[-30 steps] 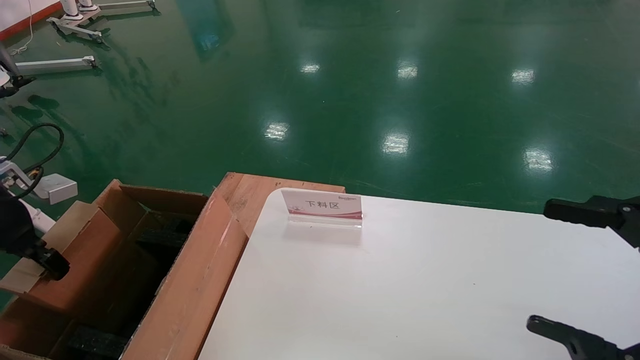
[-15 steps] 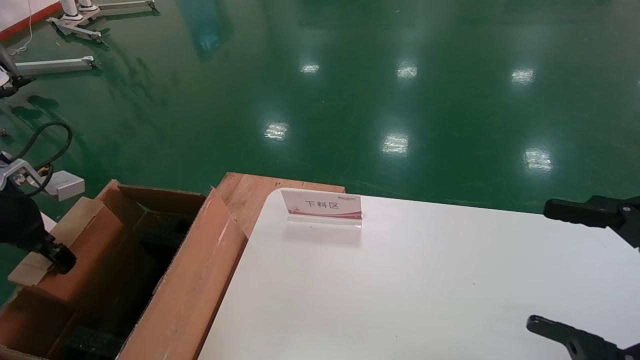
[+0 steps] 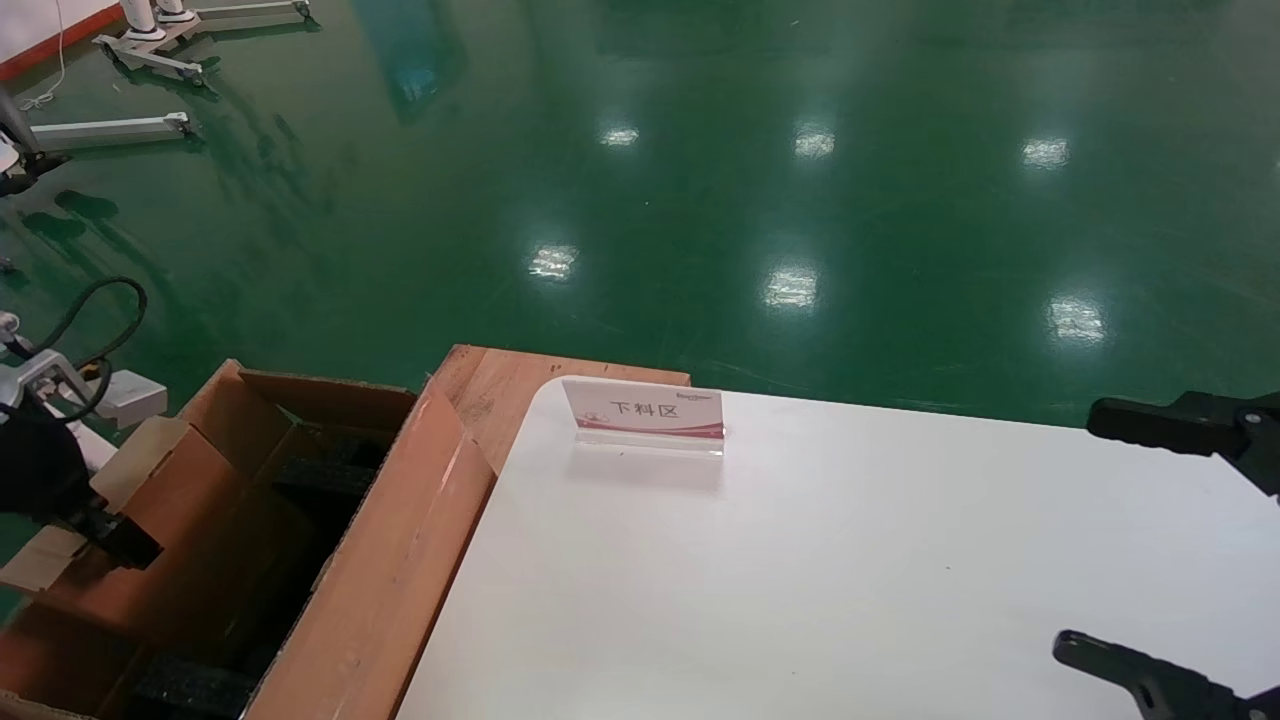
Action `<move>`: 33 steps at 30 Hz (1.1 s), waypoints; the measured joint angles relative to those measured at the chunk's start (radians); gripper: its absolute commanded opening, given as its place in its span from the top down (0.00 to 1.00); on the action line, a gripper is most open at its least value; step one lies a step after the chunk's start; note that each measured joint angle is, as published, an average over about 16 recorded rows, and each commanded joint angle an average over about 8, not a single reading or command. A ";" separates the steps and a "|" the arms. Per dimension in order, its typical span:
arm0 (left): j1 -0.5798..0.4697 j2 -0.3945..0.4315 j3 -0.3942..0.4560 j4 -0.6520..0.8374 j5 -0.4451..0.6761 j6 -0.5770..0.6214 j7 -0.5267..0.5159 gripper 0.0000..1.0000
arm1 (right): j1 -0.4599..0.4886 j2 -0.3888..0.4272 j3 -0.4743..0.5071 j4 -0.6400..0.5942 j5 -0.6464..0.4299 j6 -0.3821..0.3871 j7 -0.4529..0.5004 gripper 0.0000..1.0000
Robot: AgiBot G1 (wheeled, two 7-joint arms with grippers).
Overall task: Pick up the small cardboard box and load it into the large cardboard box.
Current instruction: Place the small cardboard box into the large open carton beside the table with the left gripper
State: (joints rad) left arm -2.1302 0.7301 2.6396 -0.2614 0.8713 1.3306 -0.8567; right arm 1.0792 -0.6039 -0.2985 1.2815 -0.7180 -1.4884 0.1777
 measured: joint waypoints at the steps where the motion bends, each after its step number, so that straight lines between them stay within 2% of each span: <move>1: 0.008 0.001 -0.002 0.007 -0.003 0.001 0.002 1.00 | 0.000 0.000 0.000 0.000 0.000 0.000 0.000 0.00; 7: 0.051 0.009 -0.011 0.049 -0.020 0.008 0.011 1.00 | 0.000 0.000 0.000 0.000 0.000 0.000 0.000 0.00; 8: 0.058 0.010 -0.012 0.055 -0.023 0.009 0.012 0.94 | 0.000 0.000 0.000 0.000 0.000 0.000 0.000 0.00; 15: 0.086 0.016 -0.019 0.087 -0.034 0.017 0.021 0.06 | 0.000 0.000 -0.001 0.000 0.001 0.000 0.000 0.00; 16: 0.088 0.017 -0.019 0.090 -0.035 0.018 0.022 0.00 | 0.000 0.000 -0.001 0.000 0.001 0.000 0.000 0.00; 33: 0.088 0.016 -0.020 0.090 -0.035 0.019 0.022 0.00 | 0.000 0.000 -0.001 0.000 0.001 0.001 0.000 0.00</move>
State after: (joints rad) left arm -2.0422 0.7465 2.6198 -0.1710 0.8361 1.3501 -0.8349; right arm 1.0791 -0.6035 -0.2991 1.2812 -0.7173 -1.4877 0.1773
